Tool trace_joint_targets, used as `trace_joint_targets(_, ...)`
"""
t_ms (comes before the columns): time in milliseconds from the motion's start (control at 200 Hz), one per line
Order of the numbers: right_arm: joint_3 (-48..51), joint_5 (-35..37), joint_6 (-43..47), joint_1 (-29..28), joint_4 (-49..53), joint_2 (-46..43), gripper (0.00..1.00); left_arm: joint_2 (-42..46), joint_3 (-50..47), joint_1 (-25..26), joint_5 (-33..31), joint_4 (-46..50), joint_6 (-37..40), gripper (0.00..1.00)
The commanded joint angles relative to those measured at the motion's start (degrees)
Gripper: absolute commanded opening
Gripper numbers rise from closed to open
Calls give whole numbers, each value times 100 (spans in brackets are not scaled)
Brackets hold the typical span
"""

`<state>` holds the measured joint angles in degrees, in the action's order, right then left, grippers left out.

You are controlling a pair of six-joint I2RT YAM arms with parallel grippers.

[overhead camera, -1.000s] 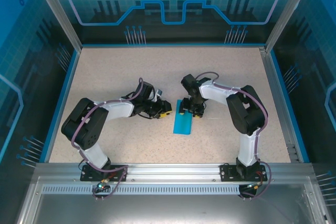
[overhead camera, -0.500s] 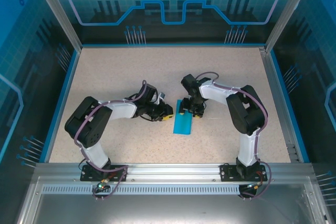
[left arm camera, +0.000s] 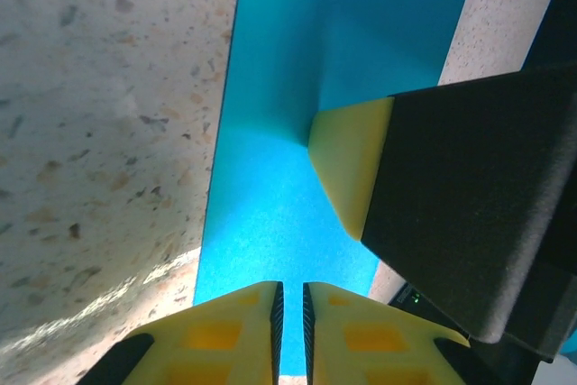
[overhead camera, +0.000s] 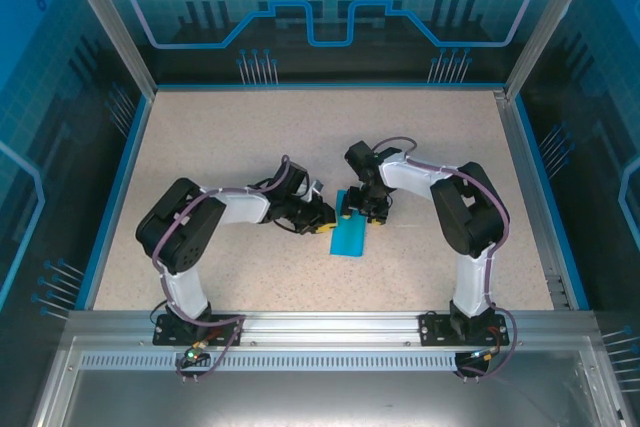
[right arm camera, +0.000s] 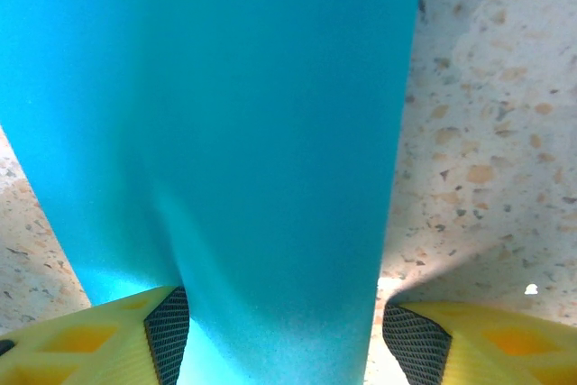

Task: Fold a paper plane with a square sheet of paper (pick it up from the middle)
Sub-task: Hold the square sheet of paper at the center of the table.

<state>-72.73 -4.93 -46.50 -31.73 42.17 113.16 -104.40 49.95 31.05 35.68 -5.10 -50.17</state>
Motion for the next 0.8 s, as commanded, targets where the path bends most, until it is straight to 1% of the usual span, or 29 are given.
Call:
trace_joint_targets(0,539,-181,16,-95,-894,1111,67,-135,281,80,109,385,262,16)
trace_joint_targets(440,620,-208,-43,-114,-983,1100,67,-475,480,121,18,594,376,14)
trace_joint_targets(795,630,-223,-55,-123,-992,1107,67,-597,577,156,-268,1025,541,13)
